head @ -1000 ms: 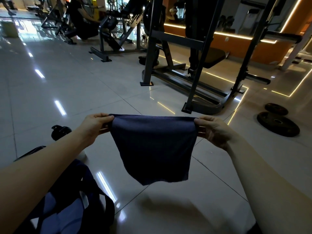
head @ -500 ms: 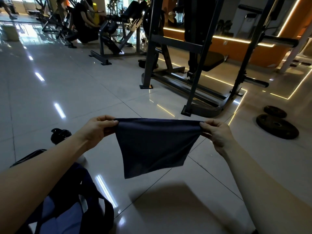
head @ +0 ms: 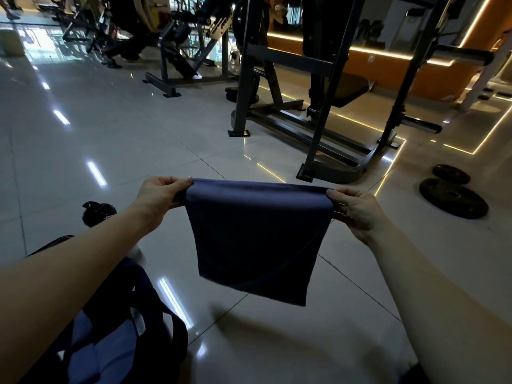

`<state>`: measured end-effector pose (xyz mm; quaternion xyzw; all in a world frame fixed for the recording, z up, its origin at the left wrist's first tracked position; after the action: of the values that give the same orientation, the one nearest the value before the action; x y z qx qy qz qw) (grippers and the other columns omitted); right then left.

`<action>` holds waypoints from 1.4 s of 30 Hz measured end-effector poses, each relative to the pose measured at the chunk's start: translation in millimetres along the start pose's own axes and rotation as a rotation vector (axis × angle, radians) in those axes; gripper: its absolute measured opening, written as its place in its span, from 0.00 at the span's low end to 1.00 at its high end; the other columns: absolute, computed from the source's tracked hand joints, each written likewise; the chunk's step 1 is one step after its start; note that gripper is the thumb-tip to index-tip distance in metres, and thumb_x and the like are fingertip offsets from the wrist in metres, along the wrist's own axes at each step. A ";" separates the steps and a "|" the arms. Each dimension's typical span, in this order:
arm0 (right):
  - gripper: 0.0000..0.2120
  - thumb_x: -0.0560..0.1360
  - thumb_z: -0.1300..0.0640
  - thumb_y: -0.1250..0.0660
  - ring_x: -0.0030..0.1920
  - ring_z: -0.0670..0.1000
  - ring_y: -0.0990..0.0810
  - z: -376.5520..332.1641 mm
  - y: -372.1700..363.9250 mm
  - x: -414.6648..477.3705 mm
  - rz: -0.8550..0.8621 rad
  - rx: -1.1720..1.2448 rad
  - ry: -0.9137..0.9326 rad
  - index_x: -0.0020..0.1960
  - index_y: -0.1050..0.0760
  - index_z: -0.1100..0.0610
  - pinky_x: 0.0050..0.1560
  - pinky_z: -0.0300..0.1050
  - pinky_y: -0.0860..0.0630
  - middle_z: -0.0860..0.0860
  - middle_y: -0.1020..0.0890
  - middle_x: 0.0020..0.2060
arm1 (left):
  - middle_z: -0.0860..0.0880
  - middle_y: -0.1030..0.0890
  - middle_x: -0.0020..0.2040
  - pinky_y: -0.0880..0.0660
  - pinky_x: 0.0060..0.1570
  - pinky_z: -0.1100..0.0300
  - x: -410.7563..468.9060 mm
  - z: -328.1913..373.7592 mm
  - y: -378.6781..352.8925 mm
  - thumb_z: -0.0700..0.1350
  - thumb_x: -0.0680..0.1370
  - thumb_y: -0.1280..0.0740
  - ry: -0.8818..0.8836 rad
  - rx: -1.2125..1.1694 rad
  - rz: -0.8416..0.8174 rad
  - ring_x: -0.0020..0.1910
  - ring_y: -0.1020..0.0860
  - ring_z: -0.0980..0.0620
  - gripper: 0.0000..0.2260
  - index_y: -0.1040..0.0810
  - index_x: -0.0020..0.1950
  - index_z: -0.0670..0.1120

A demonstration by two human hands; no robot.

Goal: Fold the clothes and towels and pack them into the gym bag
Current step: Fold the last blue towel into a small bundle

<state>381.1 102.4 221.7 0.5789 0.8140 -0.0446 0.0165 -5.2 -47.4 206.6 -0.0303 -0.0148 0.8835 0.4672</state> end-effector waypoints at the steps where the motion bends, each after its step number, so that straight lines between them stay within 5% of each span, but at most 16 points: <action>1: 0.07 0.77 0.61 0.30 0.51 0.54 0.17 0.7 0.2 0.2 0.001 0.001 -0.006 0.54 0.20 0.62 0.46 0.46 0.20 0.57 0.17 0.50 | 0.40 0.17 0.43 0.16 0.43 0.58 -0.3 0.8 -0.9 0.40 0.80 0.30 -0.005 0.025 -0.003 0.41 0.18 0.46 0.07 0.18 0.44 0.38; 10: 0.02 0.75 0.64 0.28 0.50 0.54 0.17 4.9 -4.6 -0.3 0.096 -0.030 0.019 0.47 0.21 0.60 0.46 0.47 0.18 0.56 0.17 0.48 | 0.41 0.19 0.42 0.18 0.41 0.63 4.8 1.7 -4.8 0.36 0.81 0.33 -0.094 0.197 0.012 0.40 0.20 0.48 0.07 0.20 0.44 0.40; 15: 0.07 0.75 0.62 0.27 0.50 0.56 0.18 4.2 4.4 -1.2 0.027 -0.160 -0.024 0.51 0.19 0.64 0.52 0.50 0.18 0.57 0.16 0.47 | 0.45 0.19 0.41 0.23 0.49 0.58 3.5 -3.3 0.8 0.38 0.82 0.34 -0.066 0.325 -0.034 0.41 0.22 0.50 0.05 0.20 0.47 0.41; 20: 0.14 0.74 0.61 0.26 0.50 0.58 0.17 3.6 9.1 -23.6 -0.010 -0.214 -0.044 0.56 0.21 0.69 0.49 0.49 0.17 0.60 0.17 0.49 | 0.42 0.19 0.42 0.20 0.54 0.49 -7.0 -5.6 9.3 0.36 0.81 0.33 0.029 0.372 -0.139 0.43 0.20 0.45 0.04 0.19 0.48 0.39; 23: 0.13 0.73 0.62 0.26 0.46 0.56 0.16 0.4 10.2 -44.6 -0.093 -0.237 -0.099 0.54 0.21 0.67 0.41 0.44 0.18 0.60 0.17 0.49 | 0.42 0.20 0.36 0.18 0.47 0.52 -22.5 -3.9 14.8 0.35 0.80 0.33 0.146 0.388 -0.237 0.38 0.21 0.46 0.03 0.20 0.48 0.37; 28: 0.11 0.69 0.60 0.26 0.43 0.55 0.15 -8.6 19.9 -73.1 -0.268 -0.251 -0.209 0.50 0.22 0.62 0.39 0.46 0.18 0.58 0.17 0.46 | 0.39 0.19 0.43 0.17 0.38 0.57 -46.5 3.2 19.7 0.34 0.79 0.32 0.340 0.397 -0.387 0.39 0.21 0.46 0.06 0.19 0.54 0.33; 34: 0.27 0.59 0.56 0.16 0.44 0.56 0.15 -1.3 38.8 -72.4 -0.351 -0.281 -0.318 0.55 0.20 0.65 0.39 0.47 0.18 0.58 0.15 0.46 | 0.41 0.17 0.45 0.17 0.43 0.56 -51.7 -4.4 9.8 0.36 0.80 0.33 0.433 0.358 -0.458 0.44 0.19 0.46 0.08 0.18 0.57 0.36; 38: 0.09 0.70 0.66 0.27 0.43 0.56 0.17 35.4 42.6 -45.5 -0.282 -0.302 -0.365 0.50 0.21 0.63 0.41 0.49 0.18 0.59 0.18 0.45 | 0.44 0.18 0.40 0.18 0.44 0.55 -39.3 -45.4 -7.4 0.35 0.79 0.33 0.483 0.382 -0.400 0.38 0.18 0.47 0.04 0.18 0.51 0.40; 42: 0.04 0.72 0.68 0.28 0.42 0.53 0.21 120.7 42.7 -17.7 -0.158 -0.603 -0.424 0.46 0.18 0.62 0.42 0.48 0.21 0.59 0.18 0.41 | 0.43 0.18 0.41 0.20 0.44 0.56 -23.4 -134.2 -23.4 0.33 0.76 0.30 0.463 0.527 -0.303 0.41 0.19 0.47 0.04 0.18 0.46 0.41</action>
<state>424.3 88.6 100.7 0.4615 0.8112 0.0769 0.3507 36.3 -53.9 74.9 -0.1053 0.3144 0.7479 0.5751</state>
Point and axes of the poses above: each hand's wrist, its own x-axis towards the middle knuckle, its own y-axis out of the back of the hand, z = x × y, the point moved 3 cm from there along x, towards the middle knuckle
